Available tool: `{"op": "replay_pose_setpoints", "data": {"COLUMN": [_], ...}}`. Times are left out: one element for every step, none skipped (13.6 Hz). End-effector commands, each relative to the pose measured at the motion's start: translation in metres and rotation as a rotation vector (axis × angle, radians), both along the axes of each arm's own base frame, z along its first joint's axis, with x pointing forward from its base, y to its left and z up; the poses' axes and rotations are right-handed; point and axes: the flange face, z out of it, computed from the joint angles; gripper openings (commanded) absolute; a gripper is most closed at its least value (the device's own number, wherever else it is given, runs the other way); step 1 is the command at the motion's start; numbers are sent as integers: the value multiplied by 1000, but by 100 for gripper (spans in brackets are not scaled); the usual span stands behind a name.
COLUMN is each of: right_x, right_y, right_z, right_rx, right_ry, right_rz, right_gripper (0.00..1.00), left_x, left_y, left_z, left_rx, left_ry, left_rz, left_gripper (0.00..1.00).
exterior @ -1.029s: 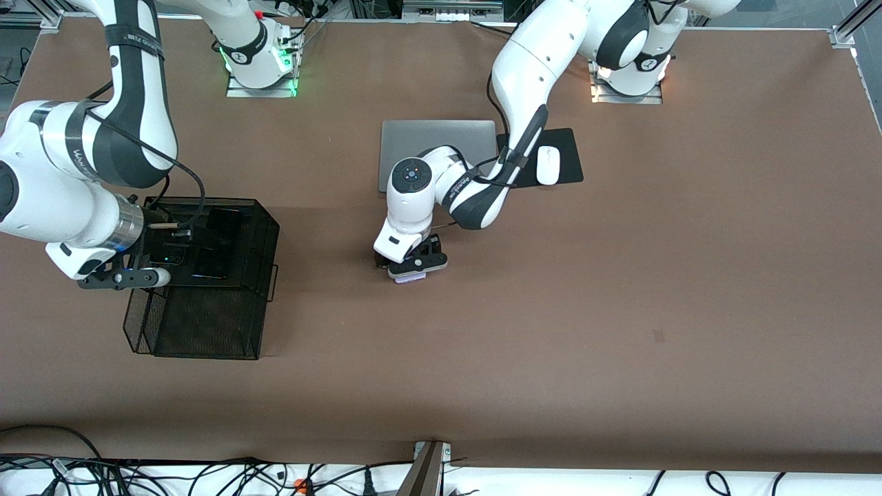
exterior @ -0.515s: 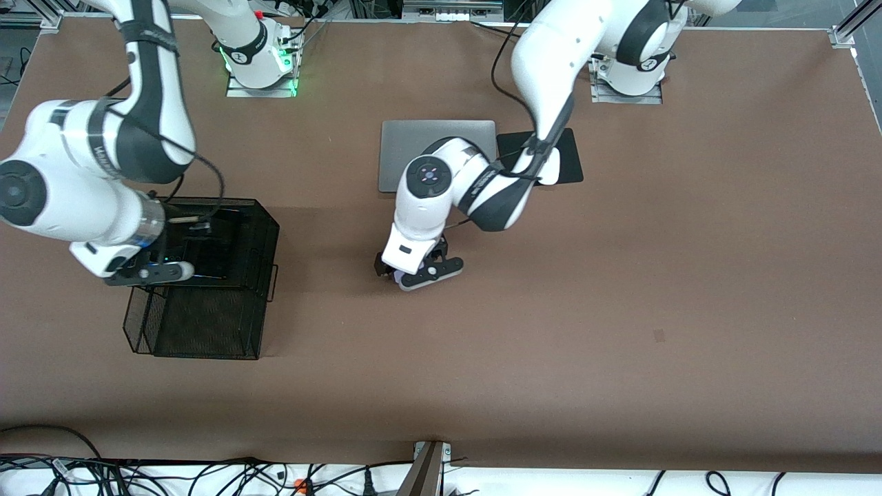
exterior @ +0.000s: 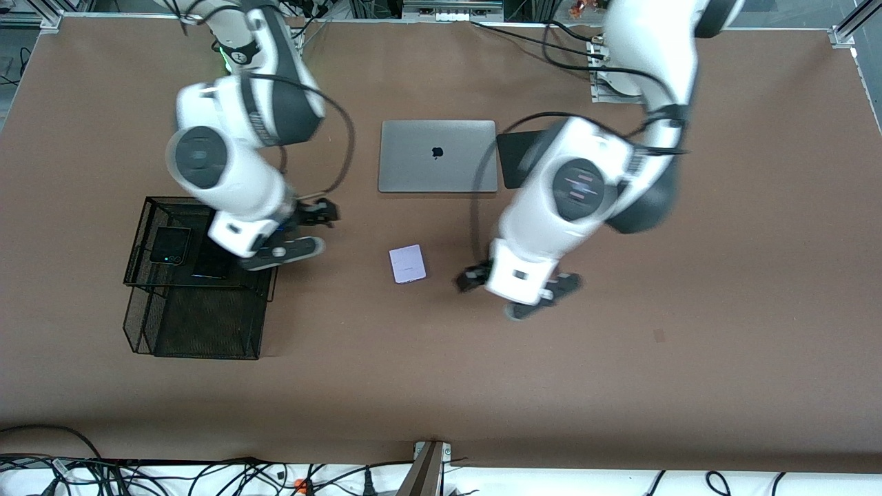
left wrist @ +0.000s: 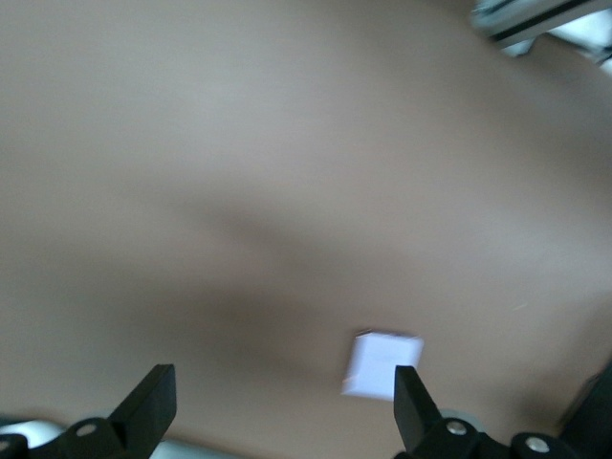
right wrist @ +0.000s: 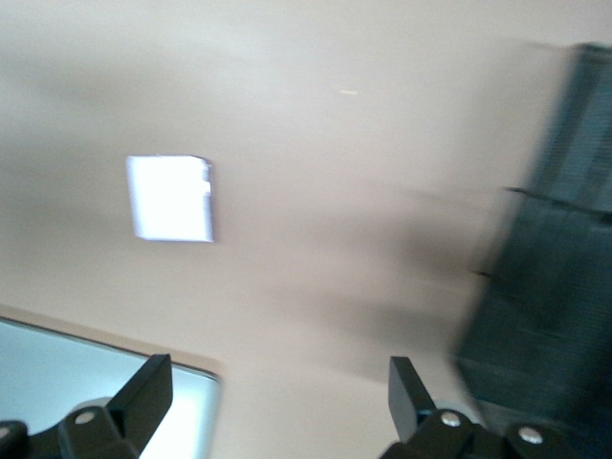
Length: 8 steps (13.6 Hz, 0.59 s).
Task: Place phones with both arms
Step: 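Grasp white phone with the right gripper while the left gripper withdraws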
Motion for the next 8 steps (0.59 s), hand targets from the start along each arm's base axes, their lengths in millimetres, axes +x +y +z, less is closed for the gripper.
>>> {"op": "replay_pose_setpoints", "data": {"right_x": [-12, -20, -27, -30, -32, -31, -30, -31], "right_y": [67, 93, 111, 119, 122, 121, 122, 123], "right_z": [-52, -74, -96, -118, -131, -141, -150, -158], "right_rx": [43, 49, 48, 37, 25, 12, -9, -29], "right_ry": [-28, -56, -81, -98, -105, -118, -143, -159], "right_rz": [-66, -84, -91, -85, -72, -56, -24, 13], "right_gripper": [100, 100, 100, 100, 100, 100, 100, 100], "left_x": [-7, -10, -12, -12, -15, -17, -18, -20], "left_y": [127, 176, 219, 265, 303, 331, 363, 385], "left_z": [32, 44, 54, 58, 68, 73, 77, 79], "left_rx": [-81, -105, -119, -123, -58, 1, 41, 66], "left_ry": [115, 135, 142, 140, 122, 114, 102, 98], "left_rz": [-173, -227, -274, -298, -327, -371, -403, -421], "left_gripper": [100, 100, 100, 100, 100, 100, 100, 100]}}
